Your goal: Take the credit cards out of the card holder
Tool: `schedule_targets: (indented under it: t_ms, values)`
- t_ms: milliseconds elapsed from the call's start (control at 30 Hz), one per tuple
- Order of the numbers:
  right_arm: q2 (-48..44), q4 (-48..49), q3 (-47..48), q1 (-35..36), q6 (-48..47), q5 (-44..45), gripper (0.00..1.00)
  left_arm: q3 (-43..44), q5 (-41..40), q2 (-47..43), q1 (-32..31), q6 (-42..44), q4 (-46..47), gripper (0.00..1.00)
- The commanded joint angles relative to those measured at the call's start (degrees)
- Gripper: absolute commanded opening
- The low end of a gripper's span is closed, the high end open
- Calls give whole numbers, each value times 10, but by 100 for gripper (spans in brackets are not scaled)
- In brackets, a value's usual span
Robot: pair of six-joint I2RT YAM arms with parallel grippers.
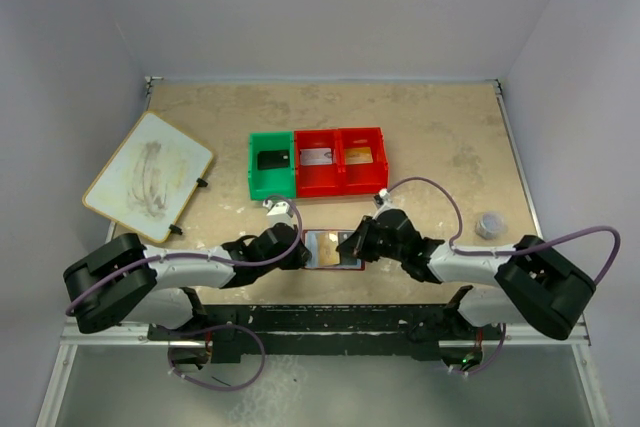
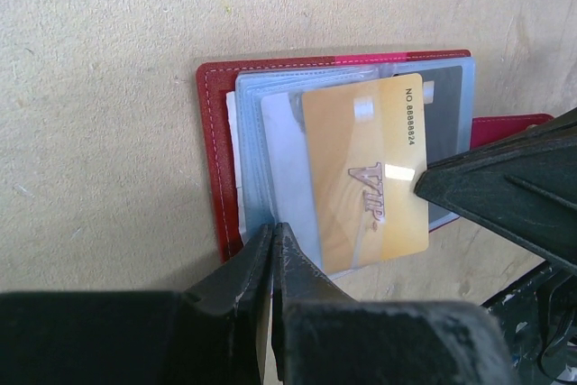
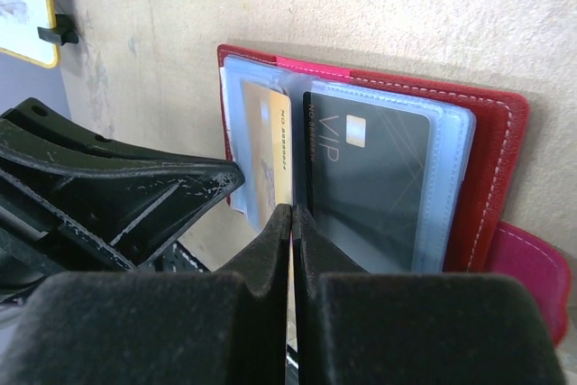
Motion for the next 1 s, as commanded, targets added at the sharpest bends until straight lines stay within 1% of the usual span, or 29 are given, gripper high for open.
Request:
schedule_targets:
  t_ms: [0, 67, 167, 267, 433, 567, 667, 767, 967]
  values:
    - [-19, -4, -9, -9, 4, 17, 0, 3, 9, 15, -4, 4, -43, 0]
    - [-19, -2, -10, -9, 4, 14, 0, 4, 4, 3, -4, 0, -44, 0]
    - [-10, 5, -11, -10, 6, 9, 0, 15, -2, -26, -4, 5, -41, 9]
    - [0, 16, -13, -10, 9, 6, 0, 48, -3, -43, -4, 18, -49, 16]
    - [13, 25, -14, -10, 12, 5, 0, 103, 6, -24, -4, 41, -50, 21]
    - [20, 30, -15, -10, 14, 3, 0, 113, 21, 19, -4, 42, -22, 22]
    - [22, 33, -17, -10, 17, 2, 0, 106, 15, 56, -4, 31, -15, 21]
    - [21, 32, -16, -10, 17, 2, 0, 91, 6, 82, -4, 24, -21, 15]
    - [21, 31, -17, -10, 19, 0, 0, 46, 4, 57, -5, 9, -1, 12]
